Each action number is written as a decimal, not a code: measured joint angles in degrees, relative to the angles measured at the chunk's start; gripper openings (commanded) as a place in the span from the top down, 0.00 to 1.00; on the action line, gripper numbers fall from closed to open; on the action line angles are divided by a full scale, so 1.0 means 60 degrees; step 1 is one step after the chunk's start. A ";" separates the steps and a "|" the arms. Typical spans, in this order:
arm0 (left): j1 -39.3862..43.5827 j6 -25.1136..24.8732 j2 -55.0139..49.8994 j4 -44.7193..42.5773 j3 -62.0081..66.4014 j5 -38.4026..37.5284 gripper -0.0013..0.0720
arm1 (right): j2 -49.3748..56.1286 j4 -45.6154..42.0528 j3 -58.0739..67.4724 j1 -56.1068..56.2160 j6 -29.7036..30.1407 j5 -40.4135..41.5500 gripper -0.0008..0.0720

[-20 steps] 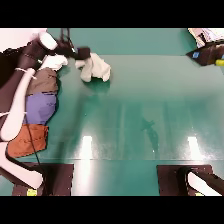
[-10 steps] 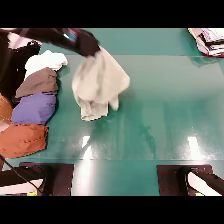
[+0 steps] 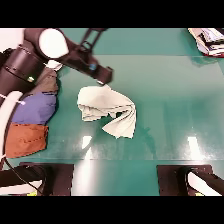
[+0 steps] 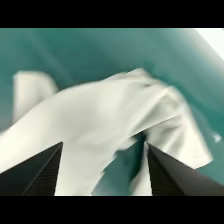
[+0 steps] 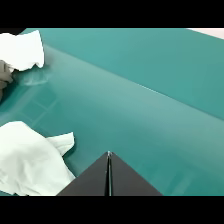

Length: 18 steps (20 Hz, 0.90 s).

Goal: Fold the shirts.

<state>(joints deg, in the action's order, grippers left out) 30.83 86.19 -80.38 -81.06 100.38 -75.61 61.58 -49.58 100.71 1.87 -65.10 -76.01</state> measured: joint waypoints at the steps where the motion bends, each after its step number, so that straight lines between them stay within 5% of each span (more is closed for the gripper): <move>1: -0.0404 0.0106 0.0142 -0.0109 -0.0310 -0.0350 0.16 | 0.0000 0.0000 0.0000 0.0000 -0.0004 -0.0044 0.97; 7: -0.1647 0.0663 0.2029 -0.0262 -0.4685 -0.0029 0.16 | 0.0000 0.0000 0.0000 0.0000 -0.0004 -0.0109 0.97; 12: -0.1832 0.0976 0.2816 0.0943 -0.8207 0.3184 0.16 | 0.0000 0.0000 0.0000 0.0000 -0.0004 -0.0124 0.97; 17: -0.1876 0.1056 0.2444 0.1606 -0.9333 0.6171 0.16 | -0.0022 0.0000 -0.0466 0.0000 -0.0149 -0.0171 0.97; 18: -0.1876 0.1064 0.2320 0.1643 -0.9409 0.6470 0.31 | -0.0036 0.0000 -0.0732 0.0000 -0.0215 -0.0193 0.97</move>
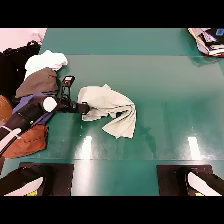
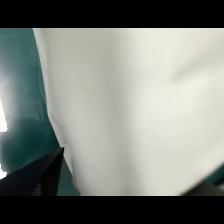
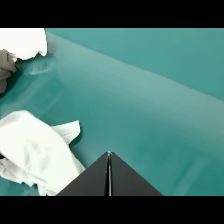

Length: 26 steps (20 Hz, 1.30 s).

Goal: Fold the shirts.

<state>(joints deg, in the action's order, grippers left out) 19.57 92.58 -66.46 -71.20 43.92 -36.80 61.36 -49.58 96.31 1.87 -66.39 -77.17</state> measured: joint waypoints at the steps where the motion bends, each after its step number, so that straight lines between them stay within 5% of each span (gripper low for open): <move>1: 0.0000 0.0025 -0.0087 0.0044 -0.0040 0.0244 0.77 | -0.0007 -0.0018 -0.0299 0.0000 -0.0029 -0.0011 0.97; 2: 0.0004 0.0044 -0.0146 0.0055 -0.0047 0.0448 0.93 | -0.0015 -0.0066 -0.0681 0.0000 -0.0091 -0.0007 0.97; 5: 0.0000 0.0062 -0.0240 -0.0127 0.0288 0.0554 0.95 | -0.0036 -0.0539 -0.2164 0.0033 -0.0459 -0.0015 0.97; 6: 0.0004 0.0062 -0.0259 -0.0280 0.0535 0.0401 0.95 | -0.0040 -0.0747 -0.2827 0.0087 -0.0612 -0.0004 0.88; 7: 0.0000 0.0058 -0.0270 -0.0390 0.0812 0.0229 0.95 | -0.0040 -0.0936 -0.3577 0.0178 -0.0714 0.0007 0.45; 8: 0.0004 0.0051 -0.0280 -0.0503 0.1137 0.0007 0.95 | -0.0036 -0.1035 -0.4317 0.0306 -0.0805 0.0084 0.27; 11: 0.0004 0.0025 -0.0295 -0.0685 0.1931 -0.0514 0.95 | 0.0248 -0.0798 -0.6583 0.1002 -0.0922 0.0514 0.39; 18: 0.0004 -0.0058 -0.0299 -0.0838 0.2488 -0.1271 0.95 | 0.2331 0.0969 -0.8521 0.3676 -0.0576 0.2350 0.41; 19: 0.0000 -0.0098 -0.0299 -0.0852 0.2506 -0.1362 0.95 | 0.2667 0.1075 -0.8386 0.3978 -0.0546 0.2506 0.47; 21: 0.0000 -0.0164 -0.0299 -0.0852 0.2532 -0.1577 0.95 | 0.3238 0.1137 -0.7992 0.4401 -0.0488 0.2685 0.87; 22: 0.0000 -0.0189 -0.0299 -0.0852 0.2539 -0.1676 0.95 | 0.3468 0.1082 -0.7788 0.4524 -0.0481 0.2732 0.96; 26: 0.0004 -0.0233 -0.0095 -0.1111 0.2849 -0.2277 0.95 | 0.3869 0.0299 -0.6834 0.4692 -0.0532 0.2743 0.98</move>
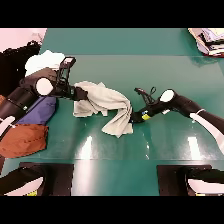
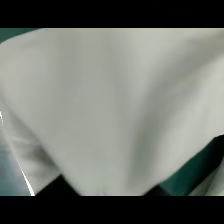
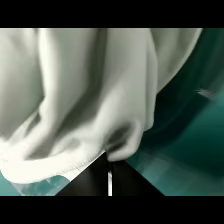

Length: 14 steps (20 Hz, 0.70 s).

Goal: Fold the shirts.

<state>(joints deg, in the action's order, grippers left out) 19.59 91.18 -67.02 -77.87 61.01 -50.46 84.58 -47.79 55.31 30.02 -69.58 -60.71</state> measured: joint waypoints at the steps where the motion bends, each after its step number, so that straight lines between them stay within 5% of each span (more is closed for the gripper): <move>1: -0.0004 -0.0004 0.0142 -0.0215 0.0240 -0.0193 0.95 | -0.0106 -0.0350 0.0299 -0.0102 -0.0127 -0.0095 0.98; 7: -0.0004 -0.0565 0.1621 -0.1483 0.3311 -0.2080 0.95 | -0.2065 -0.2127 0.2889 -0.1789 -0.0641 -0.1268 0.98; 14: 0.0000 -0.1038 0.2612 -0.0925 0.6550 -0.4317 0.95 | -0.4641 -0.2637 0.5887 -0.3679 -0.0747 -0.1938 0.98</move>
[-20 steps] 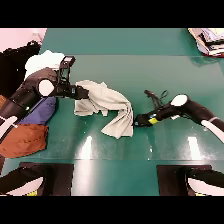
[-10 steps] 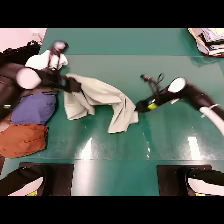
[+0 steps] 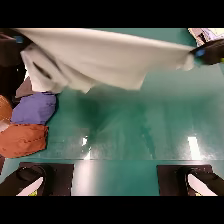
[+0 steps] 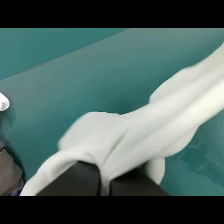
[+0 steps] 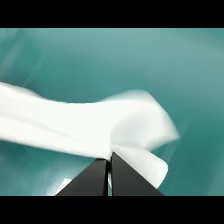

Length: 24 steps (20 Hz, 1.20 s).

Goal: Fold the shirts.

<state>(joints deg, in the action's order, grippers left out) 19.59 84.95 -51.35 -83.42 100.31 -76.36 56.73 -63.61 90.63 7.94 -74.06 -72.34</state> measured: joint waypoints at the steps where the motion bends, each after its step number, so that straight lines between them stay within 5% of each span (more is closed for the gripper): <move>1: 0.0000 -0.0066 0.0004 0.0178 0.0117 -0.0375 0.95 | -0.0233 -0.0033 0.0237 -0.0153 0.0000 -0.0076 0.98; 6: -0.0004 -0.0295 -0.0240 0.1024 -0.1337 -0.1417 0.95 | -0.0936 -0.0193 -0.0291 -0.0419 0.0000 -0.0729 0.98; 15: -0.0004 -0.0984 -0.0350 0.3435 -0.7774 -0.1355 0.94 | -0.2455 -0.0772 -0.5956 -0.0426 -0.0051 -0.1184 0.97; 17: 0.0000 -0.1198 -0.0346 0.4262 -0.8411 -0.1475 0.25 | -0.2758 -0.0838 -0.6747 -0.0426 -0.0106 -0.1304 0.97; 18: 0.0004 -0.1268 -0.0346 0.4543 -0.8593 -0.1504 0.23 | -0.2863 -0.0845 -0.7045 -0.0426 -0.0135 -0.1348 0.86; 20: 0.0004 -0.1362 -0.0346 0.4918 -0.8841 -0.1530 0.23 | -0.2965 -0.0885 -0.7369 -0.0426 -0.0215 -0.1413 0.36; 24: -0.0004 -0.1413 -0.0346 0.4703 -0.8473 -0.1566 0.23 | -0.2626 -0.0892 -0.7060 -0.0426 -0.0342 -0.1541 0.36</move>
<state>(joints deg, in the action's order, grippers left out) 19.57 76.47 -53.43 -55.20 49.47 -85.76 40.97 -68.97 48.27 5.39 -76.12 -81.58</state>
